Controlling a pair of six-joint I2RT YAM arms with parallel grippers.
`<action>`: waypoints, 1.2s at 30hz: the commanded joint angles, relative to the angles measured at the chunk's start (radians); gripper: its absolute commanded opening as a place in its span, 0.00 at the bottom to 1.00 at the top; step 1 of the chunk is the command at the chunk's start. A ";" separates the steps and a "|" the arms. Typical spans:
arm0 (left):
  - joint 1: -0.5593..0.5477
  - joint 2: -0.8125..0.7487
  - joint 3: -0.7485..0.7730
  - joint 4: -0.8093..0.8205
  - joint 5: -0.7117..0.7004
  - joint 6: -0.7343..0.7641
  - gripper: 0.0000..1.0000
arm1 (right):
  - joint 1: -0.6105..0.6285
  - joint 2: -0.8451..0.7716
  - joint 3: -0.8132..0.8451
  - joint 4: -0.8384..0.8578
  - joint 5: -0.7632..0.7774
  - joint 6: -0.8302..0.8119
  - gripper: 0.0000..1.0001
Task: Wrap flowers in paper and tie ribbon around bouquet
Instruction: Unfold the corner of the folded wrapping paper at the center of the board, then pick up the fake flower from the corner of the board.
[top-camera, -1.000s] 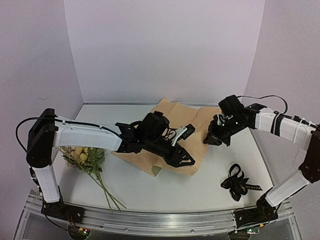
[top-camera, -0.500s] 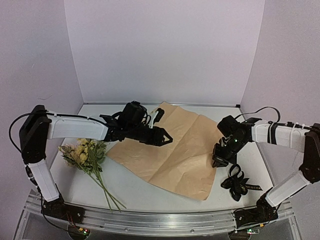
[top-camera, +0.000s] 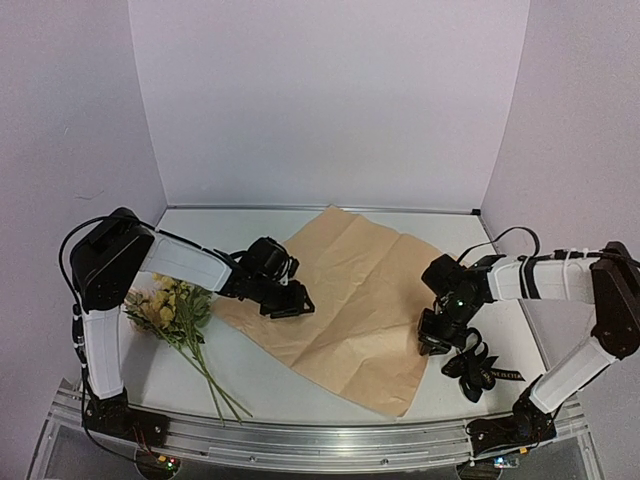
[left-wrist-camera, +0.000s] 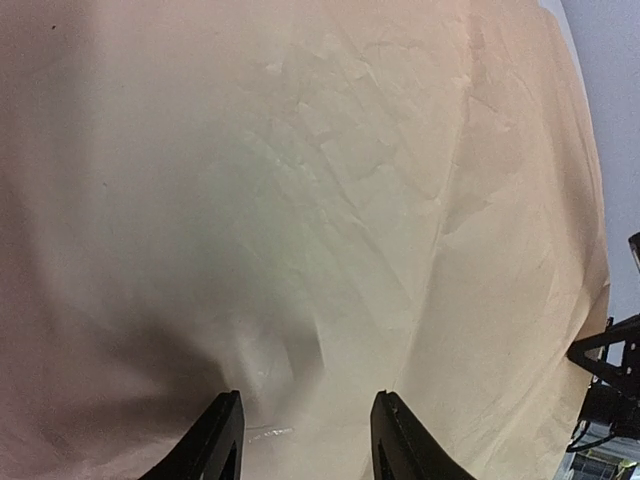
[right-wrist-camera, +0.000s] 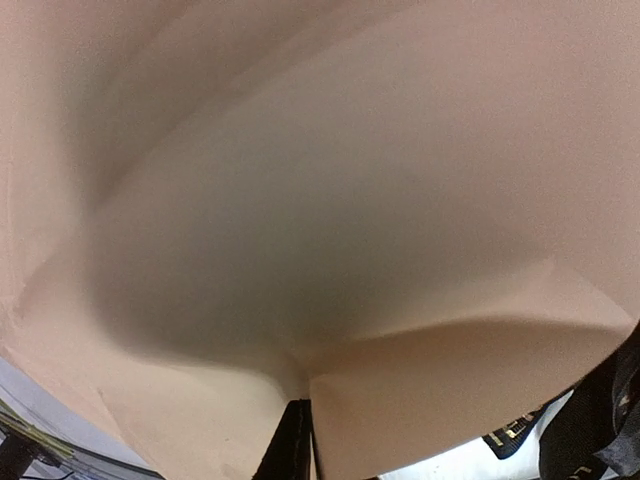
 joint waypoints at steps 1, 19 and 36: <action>0.031 -0.007 -0.047 -0.071 -0.070 -0.022 0.46 | 0.048 0.003 -0.031 0.028 0.044 0.037 0.13; 0.103 -0.056 -0.056 -0.136 0.005 0.190 0.47 | 0.081 0.061 0.287 -0.073 -0.071 -0.206 0.41; 0.118 -0.167 -0.020 -0.211 -0.026 0.198 0.52 | 0.156 0.490 0.487 0.258 -0.156 -0.085 0.16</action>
